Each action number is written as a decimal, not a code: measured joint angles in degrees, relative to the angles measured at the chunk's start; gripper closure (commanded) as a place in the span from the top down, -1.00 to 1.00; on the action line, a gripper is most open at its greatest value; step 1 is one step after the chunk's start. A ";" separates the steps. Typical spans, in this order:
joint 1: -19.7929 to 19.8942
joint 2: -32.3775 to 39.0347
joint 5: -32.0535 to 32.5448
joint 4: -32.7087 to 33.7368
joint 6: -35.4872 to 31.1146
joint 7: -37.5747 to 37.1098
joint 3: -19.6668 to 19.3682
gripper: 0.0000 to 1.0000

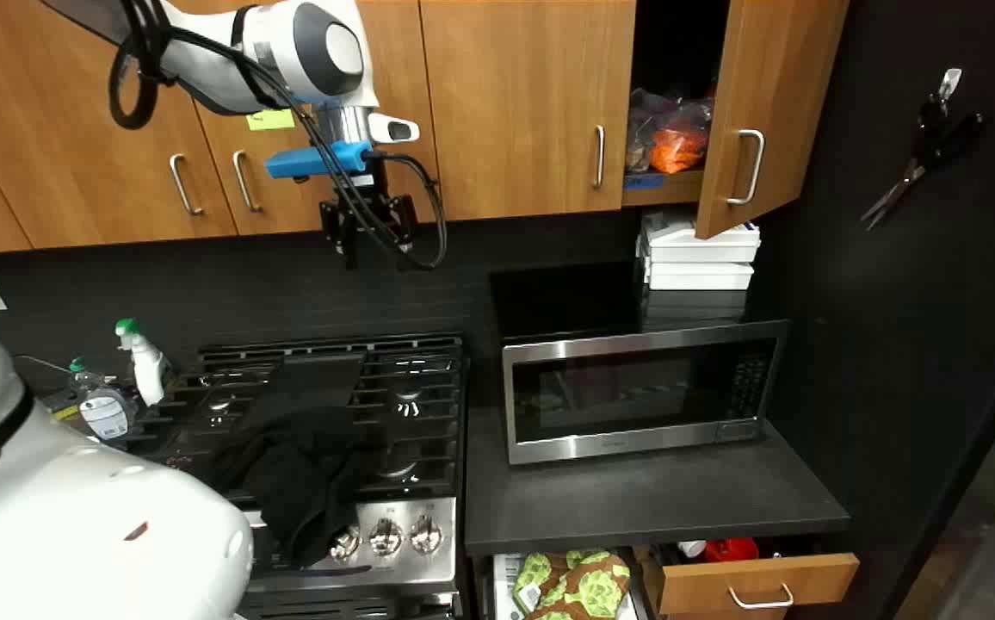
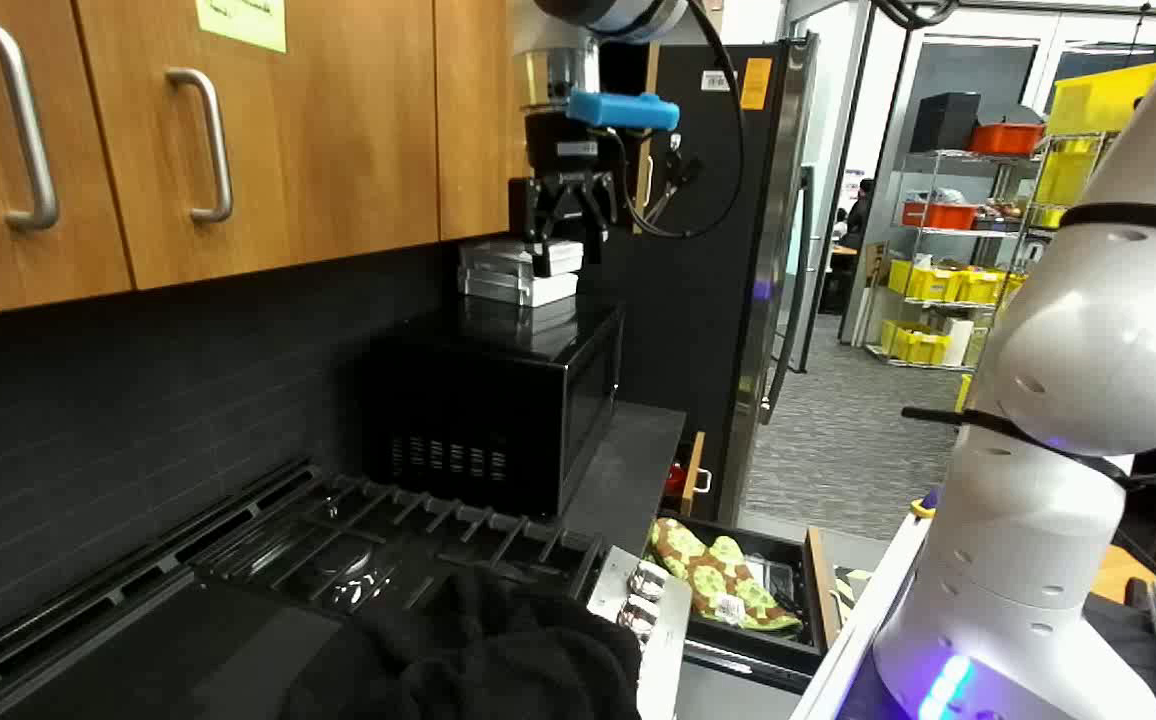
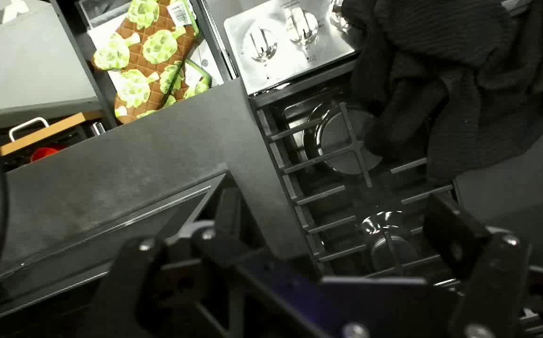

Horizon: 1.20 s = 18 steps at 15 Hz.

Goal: Remove the oven mit from the drawer and put it on top of the microwave

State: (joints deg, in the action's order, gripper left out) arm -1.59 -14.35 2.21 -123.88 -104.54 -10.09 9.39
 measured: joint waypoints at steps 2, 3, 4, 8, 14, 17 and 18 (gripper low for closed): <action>0.00 -0.04 0.00 0.09 -0.03 0.00 0.00 1.00; 0.00 -0.04 0.00 0.10 -0.03 0.00 0.00 1.00; 0.00 -0.05 0.00 0.10 -0.03 0.00 0.00 1.00; 0.00 -0.05 0.00 0.10 -0.03 0.00 0.00 1.00; 0.18 0.10 0.00 -1.30 0.00 0.16 -2.07 1.00; 1.04 0.18 0.00 -3.87 -0.09 0.76 -4.75 1.00; 1.46 0.18 0.00 -4.88 -0.20 1.08 -5.70 1.00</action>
State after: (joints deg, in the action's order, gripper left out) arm -0.13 -14.17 2.21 -128.76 -104.74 -9.02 3.68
